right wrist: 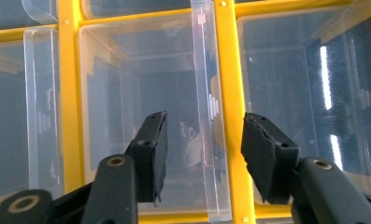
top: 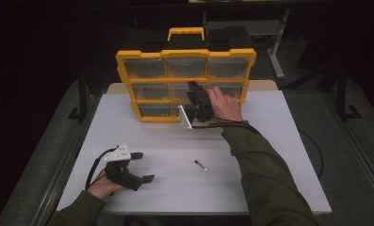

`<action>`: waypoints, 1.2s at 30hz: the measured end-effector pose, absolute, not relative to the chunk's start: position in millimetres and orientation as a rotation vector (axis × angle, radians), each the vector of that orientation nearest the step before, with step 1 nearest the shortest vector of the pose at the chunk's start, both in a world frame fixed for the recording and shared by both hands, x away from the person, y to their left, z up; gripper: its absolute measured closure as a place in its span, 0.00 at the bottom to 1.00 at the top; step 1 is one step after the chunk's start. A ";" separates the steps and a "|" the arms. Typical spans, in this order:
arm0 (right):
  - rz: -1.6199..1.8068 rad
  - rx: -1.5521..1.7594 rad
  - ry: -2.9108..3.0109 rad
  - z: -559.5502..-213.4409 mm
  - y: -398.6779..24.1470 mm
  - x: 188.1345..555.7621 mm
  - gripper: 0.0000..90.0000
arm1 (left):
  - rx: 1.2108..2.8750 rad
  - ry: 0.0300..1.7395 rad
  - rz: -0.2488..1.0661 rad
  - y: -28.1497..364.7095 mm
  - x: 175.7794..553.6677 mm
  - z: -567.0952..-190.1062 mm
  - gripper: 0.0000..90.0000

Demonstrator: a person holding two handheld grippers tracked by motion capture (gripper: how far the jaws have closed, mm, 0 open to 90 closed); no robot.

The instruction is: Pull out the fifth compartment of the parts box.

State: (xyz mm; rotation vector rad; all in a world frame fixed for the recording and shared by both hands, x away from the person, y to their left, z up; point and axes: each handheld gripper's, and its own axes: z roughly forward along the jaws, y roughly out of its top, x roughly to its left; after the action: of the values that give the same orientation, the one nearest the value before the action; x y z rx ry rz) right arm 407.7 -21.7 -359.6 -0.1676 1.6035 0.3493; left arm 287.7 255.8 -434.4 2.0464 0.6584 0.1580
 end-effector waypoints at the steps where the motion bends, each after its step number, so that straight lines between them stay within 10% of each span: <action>1: 0.348 -0.166 1.604 -359.6 -21.6 407.8 0.58 | 2.046 0.658 0.158 255.8 287.8 -434.4 0.00; 36: 0.315 -0.147 1.605 -354.5 -22.0 407.2 0.84 | 2.050 0.657 0.160 256.1 288.0 -434.5 0.00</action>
State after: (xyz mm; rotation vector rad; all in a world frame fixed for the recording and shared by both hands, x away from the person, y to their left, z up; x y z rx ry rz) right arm 407.2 -22.0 -354.5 -0.1473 1.6052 0.3153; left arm 288.0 256.1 -434.5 2.0501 0.6572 0.1604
